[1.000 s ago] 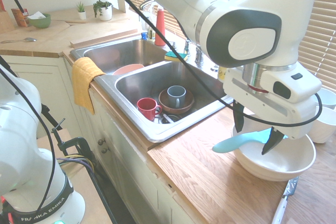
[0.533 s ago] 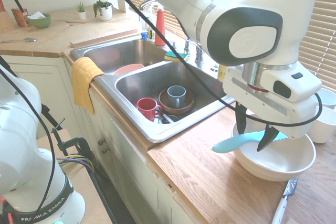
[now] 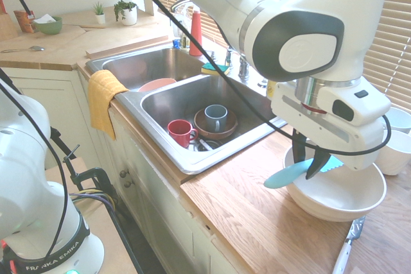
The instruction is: Put the knife into the sink
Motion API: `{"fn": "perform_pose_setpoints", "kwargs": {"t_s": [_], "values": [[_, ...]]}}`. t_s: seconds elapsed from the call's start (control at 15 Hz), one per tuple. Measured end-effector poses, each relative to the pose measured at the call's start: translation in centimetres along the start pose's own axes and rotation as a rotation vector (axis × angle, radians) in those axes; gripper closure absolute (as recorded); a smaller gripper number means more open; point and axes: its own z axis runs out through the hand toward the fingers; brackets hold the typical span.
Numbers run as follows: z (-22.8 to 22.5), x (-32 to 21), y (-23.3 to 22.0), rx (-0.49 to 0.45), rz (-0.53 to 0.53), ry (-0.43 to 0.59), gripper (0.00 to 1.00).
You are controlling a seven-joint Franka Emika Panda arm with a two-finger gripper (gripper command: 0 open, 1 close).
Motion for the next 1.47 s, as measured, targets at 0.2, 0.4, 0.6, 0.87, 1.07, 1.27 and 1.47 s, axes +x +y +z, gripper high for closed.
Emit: {"fn": "perform_pose_setpoints", "kwargs": {"t_s": [0.2,0.4,0.6,0.87,1.07,1.27,1.47], "values": [[-0.1,0.0,-0.1,0.001,-0.001,0.001,1.0],[-0.2,0.0,-0.1,0.003,-0.001,0.002,1.0],[-2.2,0.1,0.1,0.016,0.002,0.016,1.0],[-7.9,-0.9,0.2,0.064,-0.008,0.058,1.0],[-10.3,-2.2,-0.5,0.083,-0.031,0.074,1.0],[-12.4,-4.6,-2.4,0.103,-0.084,0.084,1.0],[-14.1,-10.3,-6.4,0.112,-0.197,0.089,1.0]]}}
